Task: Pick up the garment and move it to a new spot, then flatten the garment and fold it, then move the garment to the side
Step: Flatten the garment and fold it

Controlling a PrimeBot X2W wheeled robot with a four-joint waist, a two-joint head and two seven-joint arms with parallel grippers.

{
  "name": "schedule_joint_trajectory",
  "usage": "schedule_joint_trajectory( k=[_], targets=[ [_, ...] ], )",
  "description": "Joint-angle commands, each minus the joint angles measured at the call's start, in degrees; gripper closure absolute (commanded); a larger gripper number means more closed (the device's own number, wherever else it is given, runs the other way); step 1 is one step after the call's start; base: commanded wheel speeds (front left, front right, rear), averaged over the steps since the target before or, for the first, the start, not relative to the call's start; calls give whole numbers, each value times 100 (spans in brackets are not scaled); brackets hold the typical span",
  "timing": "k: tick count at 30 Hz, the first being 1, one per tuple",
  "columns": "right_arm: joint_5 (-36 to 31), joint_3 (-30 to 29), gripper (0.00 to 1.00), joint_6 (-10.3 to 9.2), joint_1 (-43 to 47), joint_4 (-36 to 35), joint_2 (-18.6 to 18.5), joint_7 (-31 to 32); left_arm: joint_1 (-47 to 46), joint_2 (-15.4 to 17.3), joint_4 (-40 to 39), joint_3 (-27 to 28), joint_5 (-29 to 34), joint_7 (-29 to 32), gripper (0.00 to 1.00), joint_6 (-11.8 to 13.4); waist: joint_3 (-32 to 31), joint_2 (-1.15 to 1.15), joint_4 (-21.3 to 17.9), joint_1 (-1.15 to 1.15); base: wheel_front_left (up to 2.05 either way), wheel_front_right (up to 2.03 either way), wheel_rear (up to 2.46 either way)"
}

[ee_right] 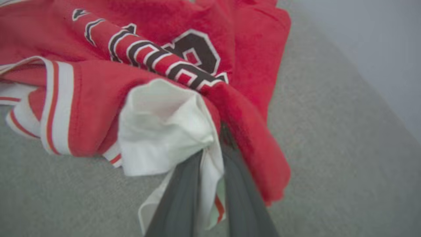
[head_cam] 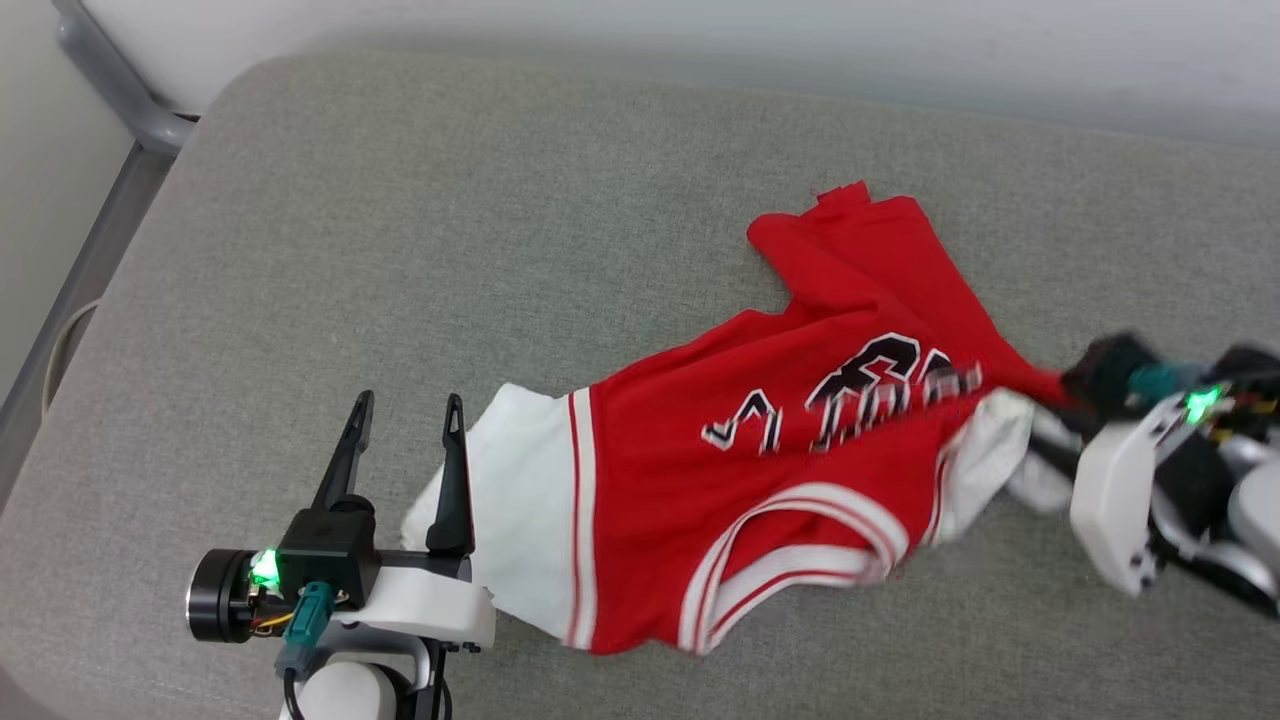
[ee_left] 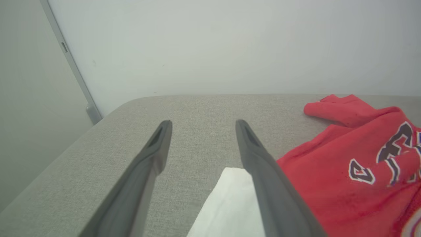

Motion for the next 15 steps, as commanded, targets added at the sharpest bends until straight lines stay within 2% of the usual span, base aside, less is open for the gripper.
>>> schedule_joint_trajectory(
  k=[1,8,15],
  targets=[
    [-73,-93,100,-10,-207,85,64,-243,-60,-26,8,49,51,-14,0,-22,-55,0,-19,-1,0,0,0],
    [-309,-465,100,-10,-516,712,115,-1151,80,-107,36,170,147,-14,0,-105,-207,0,-56,-1,0,0,0],
    [-301,-552,100,-10,264,1305,35,-1717,299,-169,56,300,188,-15,0,-148,-389,0,-191,-1,0,0,0]
  ],
)
